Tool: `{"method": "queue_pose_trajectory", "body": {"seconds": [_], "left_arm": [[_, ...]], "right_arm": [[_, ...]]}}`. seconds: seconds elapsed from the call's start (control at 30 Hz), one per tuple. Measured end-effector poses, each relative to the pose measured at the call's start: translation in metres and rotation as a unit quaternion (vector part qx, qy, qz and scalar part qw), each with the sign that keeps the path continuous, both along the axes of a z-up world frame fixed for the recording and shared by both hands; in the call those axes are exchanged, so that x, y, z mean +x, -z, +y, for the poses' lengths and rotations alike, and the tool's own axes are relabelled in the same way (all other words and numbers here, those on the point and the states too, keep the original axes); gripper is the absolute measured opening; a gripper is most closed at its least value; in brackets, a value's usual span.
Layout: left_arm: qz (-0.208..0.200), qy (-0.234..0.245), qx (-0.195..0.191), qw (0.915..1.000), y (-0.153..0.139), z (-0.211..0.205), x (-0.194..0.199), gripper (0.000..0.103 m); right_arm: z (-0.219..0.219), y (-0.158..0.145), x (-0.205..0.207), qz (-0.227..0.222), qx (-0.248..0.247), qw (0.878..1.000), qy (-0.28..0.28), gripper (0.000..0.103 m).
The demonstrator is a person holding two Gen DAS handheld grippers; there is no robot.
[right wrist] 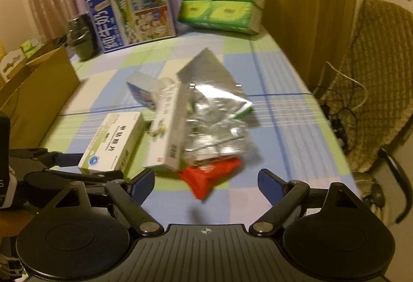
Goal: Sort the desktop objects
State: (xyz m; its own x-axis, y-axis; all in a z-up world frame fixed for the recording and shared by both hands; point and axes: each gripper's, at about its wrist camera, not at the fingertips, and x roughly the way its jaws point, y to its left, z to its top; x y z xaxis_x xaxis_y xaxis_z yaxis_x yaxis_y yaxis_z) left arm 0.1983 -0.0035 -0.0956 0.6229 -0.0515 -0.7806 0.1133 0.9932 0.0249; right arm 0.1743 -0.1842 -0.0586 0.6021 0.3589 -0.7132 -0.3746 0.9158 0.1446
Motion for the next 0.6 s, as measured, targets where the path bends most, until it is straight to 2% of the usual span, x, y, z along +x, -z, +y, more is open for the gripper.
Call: {"method": "queue_pose_trajectory", "body": {"seconds": [0.27, 0.4, 0.53, 0.6], "left_arm": [[-0.009, -0.008, 0.013, 0.9998, -0.006, 0.036, -0.015, 0.069], [-0.015, -0.011, 0.007, 0.9998, -0.006, 0.049, -0.020, 0.069], [-0.030, -0.008, 0.001, 0.9995, -0.007, 0.056, -0.025, 0.081], [-0.035, -0.006, -0.003, 0.9994, -0.007, 0.059, -0.026, 0.081]], "right_arm": [[0.045, 0.011, 0.010, 0.002, 0.009, 0.999, -0.039, 0.060], [0.065, 0.020, 0.019, -0.004, -0.014, 0.999, -0.050, 0.058], [0.083, 0.031, 0.026, -0.014, -0.051, 0.997, -0.055, 0.057], [0.088, 0.037, 0.030, -0.019, -0.069, 0.996, -0.054, 0.057]]}}
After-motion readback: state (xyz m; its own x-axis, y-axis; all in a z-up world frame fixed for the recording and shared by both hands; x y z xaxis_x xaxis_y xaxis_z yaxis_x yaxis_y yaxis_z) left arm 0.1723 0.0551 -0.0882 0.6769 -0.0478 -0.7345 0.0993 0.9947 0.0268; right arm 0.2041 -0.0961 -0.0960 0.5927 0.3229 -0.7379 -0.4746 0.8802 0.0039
